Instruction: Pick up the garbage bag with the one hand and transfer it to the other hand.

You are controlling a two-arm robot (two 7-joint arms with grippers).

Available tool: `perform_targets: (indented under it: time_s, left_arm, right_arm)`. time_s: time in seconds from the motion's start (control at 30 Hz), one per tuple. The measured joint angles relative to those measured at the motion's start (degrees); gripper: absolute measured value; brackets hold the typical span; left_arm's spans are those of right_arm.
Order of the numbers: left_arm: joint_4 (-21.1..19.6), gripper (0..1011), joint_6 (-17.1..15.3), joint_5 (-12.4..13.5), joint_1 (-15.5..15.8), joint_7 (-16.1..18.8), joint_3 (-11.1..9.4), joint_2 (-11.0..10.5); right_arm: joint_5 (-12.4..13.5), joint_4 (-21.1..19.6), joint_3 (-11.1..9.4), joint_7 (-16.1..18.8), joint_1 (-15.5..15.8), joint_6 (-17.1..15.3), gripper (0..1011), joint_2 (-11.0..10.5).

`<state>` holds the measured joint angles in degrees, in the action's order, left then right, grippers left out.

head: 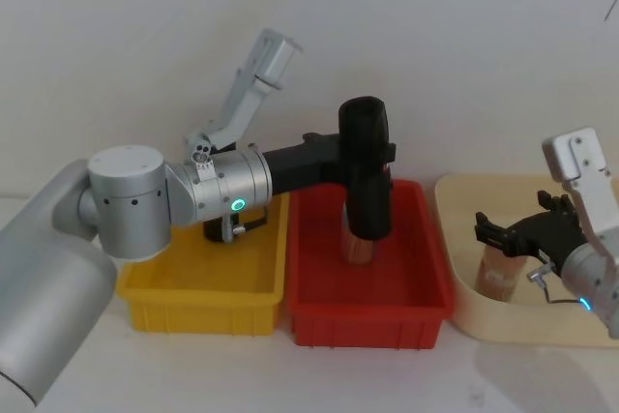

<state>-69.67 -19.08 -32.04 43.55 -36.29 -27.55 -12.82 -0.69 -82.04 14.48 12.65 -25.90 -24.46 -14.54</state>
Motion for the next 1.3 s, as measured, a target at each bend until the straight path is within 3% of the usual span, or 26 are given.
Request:
perform_targets:
  time_s: [0.6,0.87,1.3]
  left_arm:
    - [1.60,371,0.35,-0.06,0.91,-0.93,-0.83,0.56]
    - [1.84,371,0.40,-0.06,1.04,-1.04,-0.95,0.62]
    - [2.00,371,0.45,-0.05,1.13,-1.14,-1.03,0.68]
  right_arm:
    - [7.13,-6.09,-1.71,10.13,1.62,-1.80,1000,-2.75]
    - [9.17,-5.47,-0.66,13.82,1.32,-1.92,1000,-3.20]
    - [10.35,-2.12,1.74,16.53,-0.99,-0.43,1000,-2.22]
